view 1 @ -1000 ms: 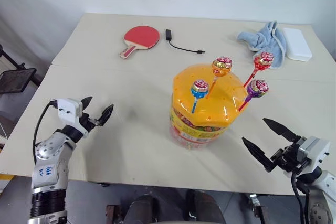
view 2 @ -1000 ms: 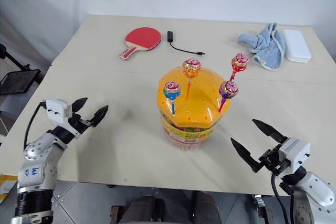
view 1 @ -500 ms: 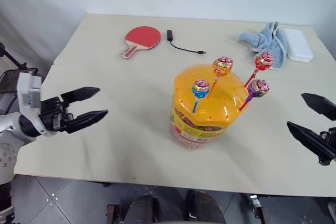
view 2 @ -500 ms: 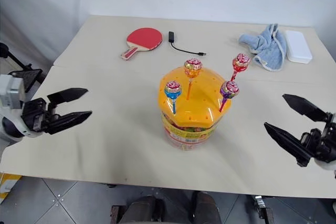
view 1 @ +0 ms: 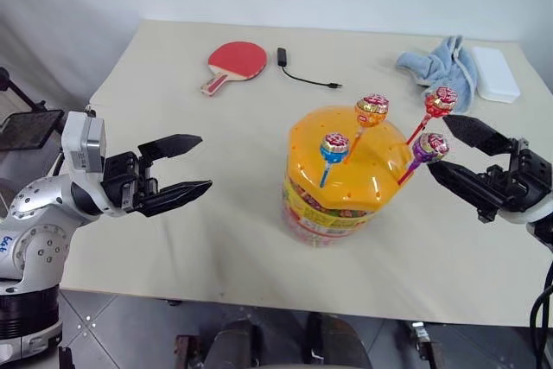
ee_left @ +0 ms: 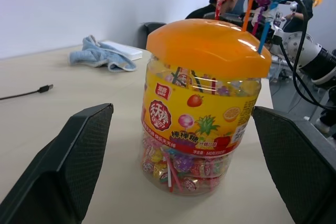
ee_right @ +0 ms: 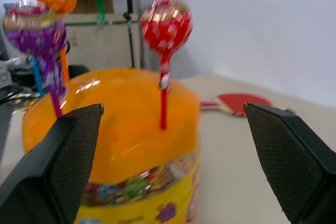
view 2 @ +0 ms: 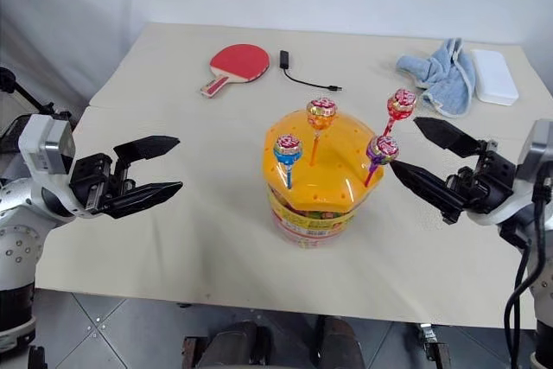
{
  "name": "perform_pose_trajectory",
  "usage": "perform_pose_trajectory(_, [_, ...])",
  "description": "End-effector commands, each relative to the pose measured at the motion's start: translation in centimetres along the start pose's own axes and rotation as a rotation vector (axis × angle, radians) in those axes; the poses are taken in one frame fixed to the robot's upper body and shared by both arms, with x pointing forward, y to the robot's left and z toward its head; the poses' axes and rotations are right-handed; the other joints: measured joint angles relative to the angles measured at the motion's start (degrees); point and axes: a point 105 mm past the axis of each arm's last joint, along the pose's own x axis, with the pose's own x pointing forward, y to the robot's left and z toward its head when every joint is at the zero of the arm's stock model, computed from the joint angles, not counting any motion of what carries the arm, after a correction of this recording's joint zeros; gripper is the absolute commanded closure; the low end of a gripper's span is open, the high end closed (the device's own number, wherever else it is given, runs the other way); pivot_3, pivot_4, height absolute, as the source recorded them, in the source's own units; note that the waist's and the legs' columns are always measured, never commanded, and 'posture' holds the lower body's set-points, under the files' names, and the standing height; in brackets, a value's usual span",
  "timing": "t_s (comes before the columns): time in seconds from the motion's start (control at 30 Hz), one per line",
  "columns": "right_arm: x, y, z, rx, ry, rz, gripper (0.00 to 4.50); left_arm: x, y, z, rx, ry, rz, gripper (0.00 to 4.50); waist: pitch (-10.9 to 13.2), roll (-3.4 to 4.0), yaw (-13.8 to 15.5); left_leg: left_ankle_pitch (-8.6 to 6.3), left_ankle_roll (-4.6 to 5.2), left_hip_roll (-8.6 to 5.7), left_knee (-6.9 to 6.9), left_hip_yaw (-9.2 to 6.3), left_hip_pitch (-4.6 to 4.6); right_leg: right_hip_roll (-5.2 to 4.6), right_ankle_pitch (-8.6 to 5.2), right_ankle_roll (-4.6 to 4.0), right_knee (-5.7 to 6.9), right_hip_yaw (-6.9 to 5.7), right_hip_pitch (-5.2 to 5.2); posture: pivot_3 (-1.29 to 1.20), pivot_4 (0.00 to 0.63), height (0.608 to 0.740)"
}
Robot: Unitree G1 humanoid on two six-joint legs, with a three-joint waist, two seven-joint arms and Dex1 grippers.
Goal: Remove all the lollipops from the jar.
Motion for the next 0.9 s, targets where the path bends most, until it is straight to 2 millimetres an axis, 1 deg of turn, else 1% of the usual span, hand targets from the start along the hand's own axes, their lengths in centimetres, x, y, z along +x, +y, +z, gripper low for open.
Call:
perform_pose_trajectory(0.03, [-1.4, 0.9, 0.9, -0.073, 0.026, 0.042, 0.02, 1.2, -1.7, 1.0, 0.034, 0.001, -0.096, 0.0, 0.0, 0.0, -0.1, 0.0, 0.02, -0.02, 0.0, 0.01, 0.0, 0.0, 0.03, 0.05, -0.03, 0.02, 0.01, 0.0, 0.15, 0.74])
perform_pose_trajectory(0.13, [-2.8, 1.7, 1.1, -0.077, 0.052, 0.057, 0.02, 2.5, -2.5, 1.1, 0.01, 0.003, -0.161, 0.0, 0.0, 0.0, -0.2, 0.03, 0.09, -0.06, 0.01, 0.03, 0.02, 0.02, 0.09, 0.16, -0.1, 0.07, 0.07, 0.0, 0.15, 0.74])
perform_pose_trajectory(0.27, [-4.8, 2.3, 1.7, -0.103, 0.066, 0.034, 0.02, 5.1, -3.0, 1.4, 0.005, -0.04, -0.247, 0.0, 0.0, 0.0, 0.0, 0.05, 0.13, -0.08, 0.03, -0.01, 0.13, 0.01, 0.11, 0.19, -0.1, 0.07, 0.23, 0.0, 0.15, 0.74])
perform_pose_trajectory(0.33, [-5.4, 3.1, 1.9, -0.1, 0.072, 0.049, 0.02, 6.8, -3.6, 1.4, -0.022, -0.06, -0.305, 0.0, 0.0, 0.0, 0.0, 0.05, 0.14, -0.08, 0.03, -0.03, 0.18, 0.01, 0.12, 0.21, -0.14, 0.06, 0.32, 0.0, 0.15, 0.74])
perform_pose_trajectory(0.47, [-5.6, 4.6, 1.8, -0.095, 0.065, 0.086, 0.02, 9.1, -4.2, 1.4, -0.058, -0.077, -0.37, 0.0, 0.0, 0.0, -0.2, 0.06, 0.14, -0.1, 0.02, -0.04, 0.21, 0.08, 0.13, 0.23, -0.15, 0.05, 0.36, 0.0, 0.15, 0.74])
perform_pose_trajectory(0.57, [-5.6, 5.6, 1.1, -0.116, 0.061, 0.094, 0.02, 10.8, -5.6, 1.4, -0.046, -0.081, -0.455, 0.0, 0.0, 0.0, -0.2, 0.06, 0.13, -0.07, 0.01, -0.05, 0.24, 0.14, 0.13, 0.23, -0.15, 0.07, 0.38, 0.0, 0.15, 0.74])
perform_pose_trajectory(0.63, [-5.6, 5.8, 0.7, -0.131, 0.061, 0.095, 0.02, 11.2, -5.9, 1.4, -0.036, -0.084, -0.475, 0.0, 0.0, 0.01, -0.2, 0.06, 0.13, -0.1, 0.02, -0.02, 0.26, 0.16, 0.13, 0.23, -0.16, 0.11, 0.4, 0.0, 0.15, 0.74])
perform_pose_trajectory(0.77, [-6.0, 5.3, 0.3, -0.142, 0.055, 0.045, 0.02, 12.5, -5.4, 1.3, -0.061, -0.09, -0.446, 0.0, 0.0, 0.0, -0.1, 0.06, 0.13, -0.1, 0.02, -0.04, 0.43, 0.2, 0.14, 0.24, -0.25, 0.11, 0.62, 0.0, 0.15, 0.74])
perform_pose_trajectory(0.87, [-6.2, 5.3, 0.2, -0.144, 0.054, 0.039, 0.0, 12.8, -5.2, 1.4, -0.07, -0.097, -0.439, 0.55, 0.0, 0.0, -0.1, 0.05, 0.13, -0.1, -0.01, -0.1, 0.61, 0.19, 0.15, 0.26, -0.38, 0.11, 0.85, 0.0, 0.15, 0.74])
perform_pose_trajectory(0.9, [-6.3, 5.4, 0.3, -0.149, 0.053, 0.041, 0.0, 12.8, -5.1, 1.4, -0.072, -0.1, -0.437, 0.84, 0.0, 0.01, -0.1, 0.05, 0.13, -0.09, -0.02, -0.1, 0.61, 0.15, 0.15, 0.27, -0.38, 0.12, 0.85, 0.0, 0.15, 0.74])
